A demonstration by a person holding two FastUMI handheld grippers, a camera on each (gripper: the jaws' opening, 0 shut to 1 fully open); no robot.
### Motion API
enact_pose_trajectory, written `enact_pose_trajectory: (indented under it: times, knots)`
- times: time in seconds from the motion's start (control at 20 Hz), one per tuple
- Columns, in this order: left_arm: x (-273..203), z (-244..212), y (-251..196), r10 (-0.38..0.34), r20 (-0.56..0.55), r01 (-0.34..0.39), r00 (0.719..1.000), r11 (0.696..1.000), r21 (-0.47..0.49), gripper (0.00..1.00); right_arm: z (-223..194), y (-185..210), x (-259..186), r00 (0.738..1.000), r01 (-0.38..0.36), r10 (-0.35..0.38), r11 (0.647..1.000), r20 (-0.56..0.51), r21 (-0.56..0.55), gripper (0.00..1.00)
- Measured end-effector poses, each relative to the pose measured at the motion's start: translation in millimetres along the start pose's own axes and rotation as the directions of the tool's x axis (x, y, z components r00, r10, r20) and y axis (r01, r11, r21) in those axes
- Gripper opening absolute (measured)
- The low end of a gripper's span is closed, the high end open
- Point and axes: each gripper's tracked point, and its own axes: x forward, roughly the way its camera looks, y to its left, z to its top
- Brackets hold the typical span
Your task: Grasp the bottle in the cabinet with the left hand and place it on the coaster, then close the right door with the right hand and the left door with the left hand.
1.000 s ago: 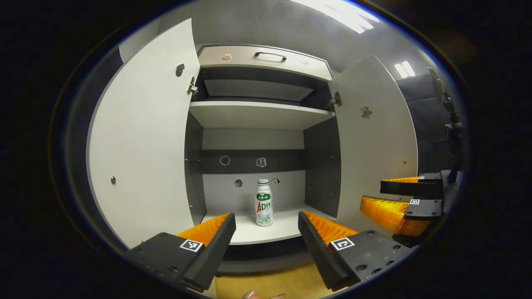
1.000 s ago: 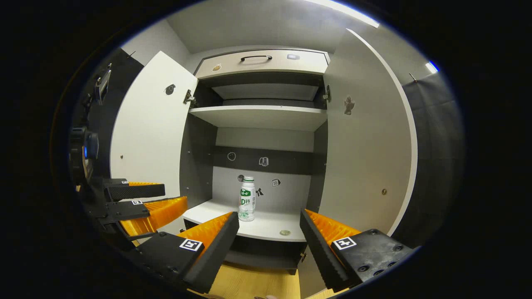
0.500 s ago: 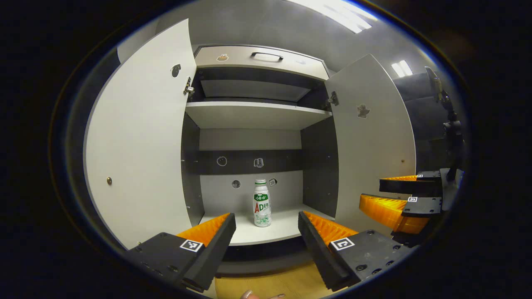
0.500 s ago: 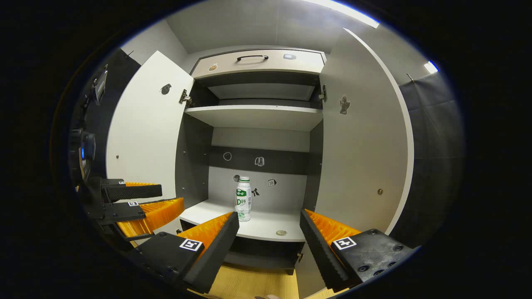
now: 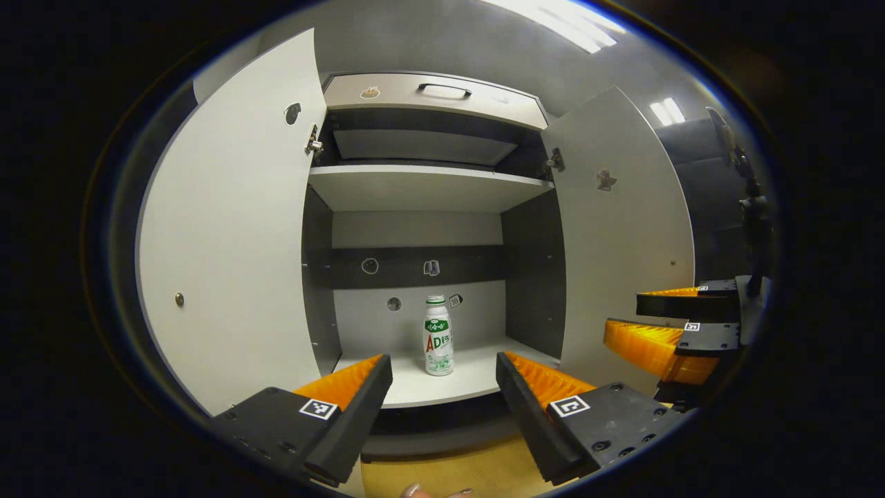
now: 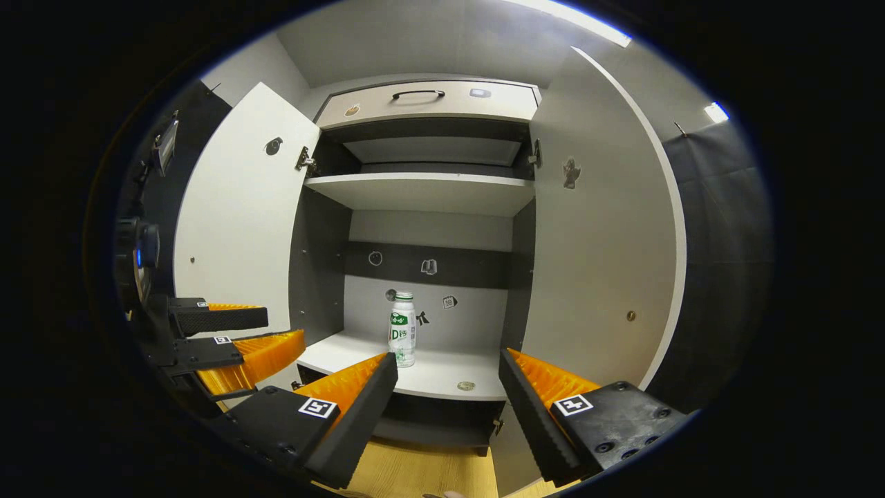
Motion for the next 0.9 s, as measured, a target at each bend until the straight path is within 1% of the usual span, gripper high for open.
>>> enact_pose_trajectory:
  times: [0.2,0.4,0.45,0.6,0.7,0.8,0.9]
  knots:
    - [8,-5,1,-0.035,-0.007,0.035,0.999,0.999,0.002,0.95,0,0,-8,0.999,0.032,-0.032,0.999,-0.006,-0.01,0.98]
    - [33,-11,2,-0.075,-0.008,0.074,0.997,0.997,-0.017,0.95,3,-1,-17,0.998,0.066,-0.066,0.998,-0.001,-0.014,0.98]
    - [43,-14,2,-0.08,-0.009,0.08,0.997,0.997,-0.024,0.95,3,0,-18,0.998,0.064,-0.064,0.998,0.001,-0.013,0.98]
    - [78,-20,4,-0.066,-0.012,0.066,0.998,0.998,-0.017,0.96,2,-2,-10,0.999,0.053,-0.053,0.998,0.013,-0.034,0.98]
    - [107,-24,5,-0.051,-0.006,0.051,0.999,0.999,-0.01,0.96,-4,-1,0,1.0,0.023,-0.023,0.999,0.006,-0.049,0.98]
    - [138,-31,0,-0.055,-0.011,0.055,0.998,0.998,0.0,0.96,-9,-1,10,1.0,-0.001,0.001,0.999,-0.001,-0.05,0.98]
    - [168,-37,1,-0.037,-0.005,0.037,0.999,0.999,0.01,0.95,-14,-2,21,1.0,-0.023,0.023,0.999,-0.008,-0.044,0.98]
